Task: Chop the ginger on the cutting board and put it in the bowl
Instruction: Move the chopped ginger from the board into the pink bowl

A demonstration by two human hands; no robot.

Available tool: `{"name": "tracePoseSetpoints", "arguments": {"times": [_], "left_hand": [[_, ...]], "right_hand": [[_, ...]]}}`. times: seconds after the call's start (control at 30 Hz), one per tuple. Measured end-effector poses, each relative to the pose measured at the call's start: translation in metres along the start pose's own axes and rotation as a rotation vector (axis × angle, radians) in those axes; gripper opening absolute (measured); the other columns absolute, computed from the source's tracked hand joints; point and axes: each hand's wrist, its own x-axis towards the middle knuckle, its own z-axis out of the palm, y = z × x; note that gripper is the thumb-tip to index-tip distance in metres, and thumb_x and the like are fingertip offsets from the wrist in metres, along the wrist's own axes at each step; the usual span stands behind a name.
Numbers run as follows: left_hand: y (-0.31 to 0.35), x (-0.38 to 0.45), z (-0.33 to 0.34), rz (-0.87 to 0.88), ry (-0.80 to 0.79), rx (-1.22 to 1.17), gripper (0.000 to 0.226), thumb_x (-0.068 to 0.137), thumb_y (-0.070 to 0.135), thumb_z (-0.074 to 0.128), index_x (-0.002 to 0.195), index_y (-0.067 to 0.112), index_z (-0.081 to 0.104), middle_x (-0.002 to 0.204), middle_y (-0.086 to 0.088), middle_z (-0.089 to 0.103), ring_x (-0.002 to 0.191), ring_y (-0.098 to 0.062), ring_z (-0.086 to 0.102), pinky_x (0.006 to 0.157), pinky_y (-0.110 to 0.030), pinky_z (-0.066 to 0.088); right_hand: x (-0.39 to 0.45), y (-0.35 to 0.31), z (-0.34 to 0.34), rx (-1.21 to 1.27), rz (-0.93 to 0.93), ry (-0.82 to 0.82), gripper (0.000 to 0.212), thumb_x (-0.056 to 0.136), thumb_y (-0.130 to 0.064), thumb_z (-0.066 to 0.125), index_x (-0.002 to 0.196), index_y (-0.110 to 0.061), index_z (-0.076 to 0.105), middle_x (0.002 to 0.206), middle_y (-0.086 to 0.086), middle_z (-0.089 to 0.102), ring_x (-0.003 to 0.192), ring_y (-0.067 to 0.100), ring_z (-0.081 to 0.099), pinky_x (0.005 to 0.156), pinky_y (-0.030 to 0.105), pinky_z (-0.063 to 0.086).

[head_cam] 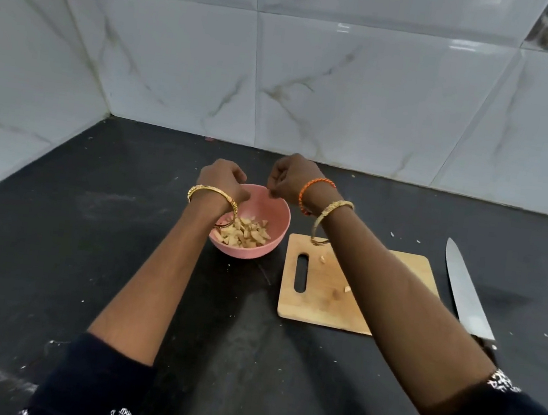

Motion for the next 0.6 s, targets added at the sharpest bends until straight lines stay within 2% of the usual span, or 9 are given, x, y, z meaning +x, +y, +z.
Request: {"name": "tracePoseSetpoints", "arguments": {"times": [0.1, 0.23, 0.3, 0.4, 0.5, 0.6], "left_hand": [[0.010, -0.019, 0.022, 0.129, 0.035, -0.081, 0.032, 0.081, 0.010, 0.063, 0.113, 0.013, 0.064, 0.109, -0.005, 0.066, 0.099, -0.018, 0.061, 0.087, -0.027, 0.046], [0.030, -0.055, 0.068, 0.244, -0.113, -0.223, 0.029, 0.084, 0.004, 0.057, 0.112, 0.010, 0.064, 0.106, -0.004, 0.068, 0.091, -0.013, 0.061, 0.082, -0.020, 0.047], [0.035, -0.069, 0.093, 0.237, -0.150, -0.229, 0.035, 0.083, 0.000, 0.054, 0.116, 0.008, 0.061, 0.109, -0.008, 0.066, 0.097, -0.018, 0.062, 0.086, -0.025, 0.049], [0.036, -0.084, 0.121, 0.144, -0.171, -0.221, 0.040, 0.085, -0.001, 0.049, 0.124, 0.007, 0.052, 0.119, -0.013, 0.057, 0.110, -0.025, 0.055, 0.093, -0.030, 0.044], [0.030, -0.095, 0.134, 0.038, -0.184, -0.250, 0.049, 0.084, -0.001, 0.051, 0.132, 0.005, 0.041, 0.128, -0.016, 0.048, 0.117, -0.028, 0.049, 0.098, -0.032, 0.042], [0.026, -0.100, 0.141, 0.054, -0.173, -0.230, 0.055, 0.083, -0.005, 0.049, 0.135, 0.004, 0.036, 0.129, -0.016, 0.045, 0.119, -0.029, 0.047, 0.102, -0.036, 0.039]], "right_hand": [[-0.006, 0.039, -0.008, -0.095, 0.103, -0.056, 0.016, 0.087, -0.010, 0.059, 0.097, -0.007, 0.071, 0.101, 0.008, 0.068, 0.097, 0.021, 0.062, 0.083, 0.032, 0.052], [-0.029, 0.091, -0.008, -0.218, 0.115, -0.054, 0.024, 0.089, -0.007, 0.052, 0.105, -0.010, 0.070, 0.110, 0.010, 0.065, 0.099, 0.022, 0.060, 0.080, 0.025, 0.045], [-0.043, 0.104, 0.001, -0.274, 0.060, -0.079, 0.029, 0.088, -0.003, 0.052, 0.112, -0.010, 0.067, 0.113, 0.009, 0.063, 0.102, 0.023, 0.058, 0.084, 0.024, 0.043], [-0.062, 0.119, 0.017, -0.313, -0.040, -0.093, 0.033, 0.088, -0.002, 0.052, 0.119, -0.007, 0.063, 0.118, 0.010, 0.057, 0.109, 0.025, 0.053, 0.089, 0.025, 0.040], [-0.077, 0.128, 0.024, -0.304, -0.127, -0.051, 0.032, 0.089, -0.002, 0.047, 0.116, -0.003, 0.064, 0.119, 0.011, 0.057, 0.111, 0.024, 0.051, 0.090, 0.022, 0.037], [-0.093, 0.135, 0.025, -0.305, -0.223, -0.029, 0.029, 0.088, -0.004, 0.049, 0.110, 0.000, 0.067, 0.115, 0.012, 0.060, 0.106, 0.026, 0.055, 0.088, 0.022, 0.038]]}}
